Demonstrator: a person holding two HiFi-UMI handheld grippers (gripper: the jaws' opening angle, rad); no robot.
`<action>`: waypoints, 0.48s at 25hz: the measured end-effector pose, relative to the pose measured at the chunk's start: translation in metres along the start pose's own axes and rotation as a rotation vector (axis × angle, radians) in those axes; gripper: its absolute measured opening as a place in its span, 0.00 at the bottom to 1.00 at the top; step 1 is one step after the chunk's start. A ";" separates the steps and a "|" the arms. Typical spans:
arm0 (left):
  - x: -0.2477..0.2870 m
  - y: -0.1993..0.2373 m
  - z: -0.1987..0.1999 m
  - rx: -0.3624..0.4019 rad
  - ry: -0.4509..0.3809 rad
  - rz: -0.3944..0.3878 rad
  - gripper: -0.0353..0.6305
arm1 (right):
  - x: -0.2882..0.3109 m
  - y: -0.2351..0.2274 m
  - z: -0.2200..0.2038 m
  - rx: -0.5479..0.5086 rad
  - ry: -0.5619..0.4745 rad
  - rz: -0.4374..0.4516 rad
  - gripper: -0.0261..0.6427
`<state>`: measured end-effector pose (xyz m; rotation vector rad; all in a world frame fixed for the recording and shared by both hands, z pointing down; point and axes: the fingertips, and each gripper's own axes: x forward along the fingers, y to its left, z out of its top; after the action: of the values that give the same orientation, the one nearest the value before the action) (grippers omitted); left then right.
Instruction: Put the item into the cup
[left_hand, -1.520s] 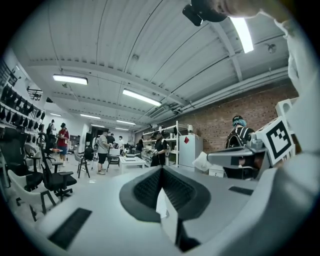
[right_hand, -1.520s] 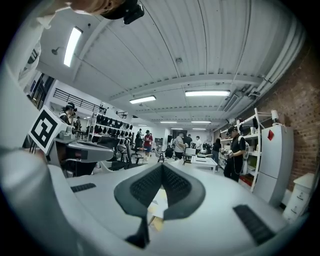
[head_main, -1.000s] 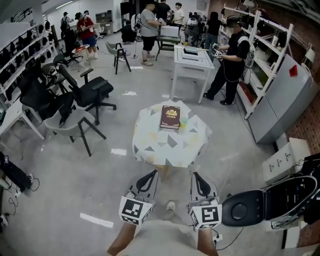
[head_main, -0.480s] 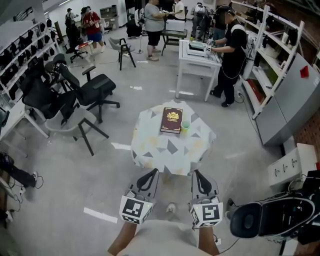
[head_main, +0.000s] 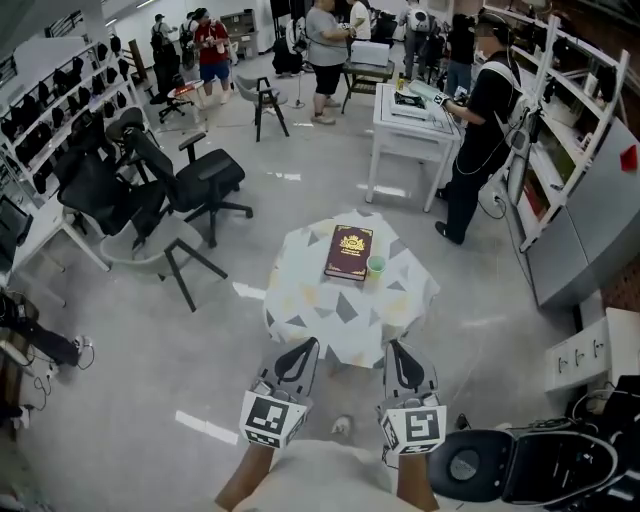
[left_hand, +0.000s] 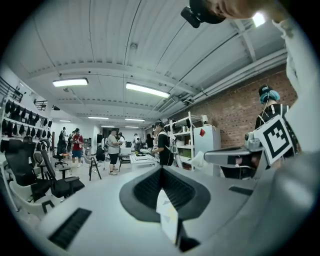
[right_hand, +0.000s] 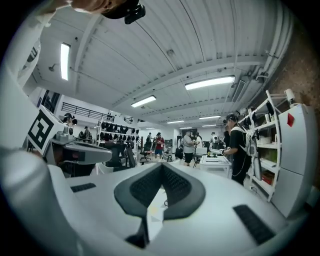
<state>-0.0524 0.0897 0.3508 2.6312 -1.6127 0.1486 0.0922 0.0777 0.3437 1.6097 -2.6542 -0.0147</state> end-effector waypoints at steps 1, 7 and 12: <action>0.003 -0.001 0.001 0.005 0.002 0.004 0.07 | 0.002 -0.004 0.000 0.004 -0.003 0.005 0.04; 0.017 -0.004 0.005 0.025 0.013 0.037 0.07 | 0.009 -0.022 0.000 0.022 -0.020 0.029 0.04; 0.031 -0.018 0.015 0.068 -0.002 0.026 0.07 | 0.014 -0.035 0.003 0.035 -0.033 0.038 0.04</action>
<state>-0.0220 0.0690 0.3393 2.6618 -1.6720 0.2050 0.1167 0.0486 0.3403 1.5824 -2.7248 0.0066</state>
